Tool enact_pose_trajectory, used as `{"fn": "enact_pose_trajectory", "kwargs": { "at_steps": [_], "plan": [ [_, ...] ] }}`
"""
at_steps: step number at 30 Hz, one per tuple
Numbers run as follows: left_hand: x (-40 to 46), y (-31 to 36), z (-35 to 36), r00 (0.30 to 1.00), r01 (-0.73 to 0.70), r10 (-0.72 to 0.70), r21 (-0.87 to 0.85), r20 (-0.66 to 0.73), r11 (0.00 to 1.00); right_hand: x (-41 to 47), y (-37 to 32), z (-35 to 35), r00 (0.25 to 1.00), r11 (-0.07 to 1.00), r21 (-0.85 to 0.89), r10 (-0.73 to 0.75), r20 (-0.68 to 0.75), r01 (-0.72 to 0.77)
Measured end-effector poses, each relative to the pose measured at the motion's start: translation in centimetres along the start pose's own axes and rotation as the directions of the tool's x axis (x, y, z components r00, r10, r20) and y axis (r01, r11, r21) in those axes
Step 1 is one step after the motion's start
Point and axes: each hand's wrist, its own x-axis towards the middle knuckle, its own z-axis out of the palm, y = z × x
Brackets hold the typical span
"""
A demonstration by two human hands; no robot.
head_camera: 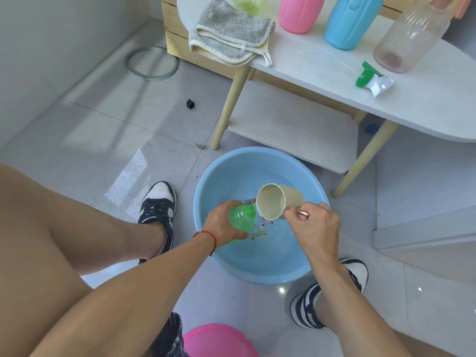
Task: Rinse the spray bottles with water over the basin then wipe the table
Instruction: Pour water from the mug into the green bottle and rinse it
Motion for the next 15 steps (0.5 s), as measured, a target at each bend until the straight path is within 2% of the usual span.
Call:
{"fn": "enact_pose_trajectory", "kwargs": {
  "at_steps": [6, 15],
  "plan": [
    [0.01, 0.06, 0.11, 1.000, 0.005, -0.005, 0.002, 0.005, 1.000, -0.03, 0.34, 0.14, 0.994, 0.994, -0.061, -0.097, -0.044, 0.094],
    [-0.07, 0.07, 0.18, 1.000, -0.005, 0.004, 0.031, 0.017, 1.000, 0.15, 0.59, 0.08, 0.984, 0.989, -0.078, -0.135, -0.113, 0.127]
  ]
}}
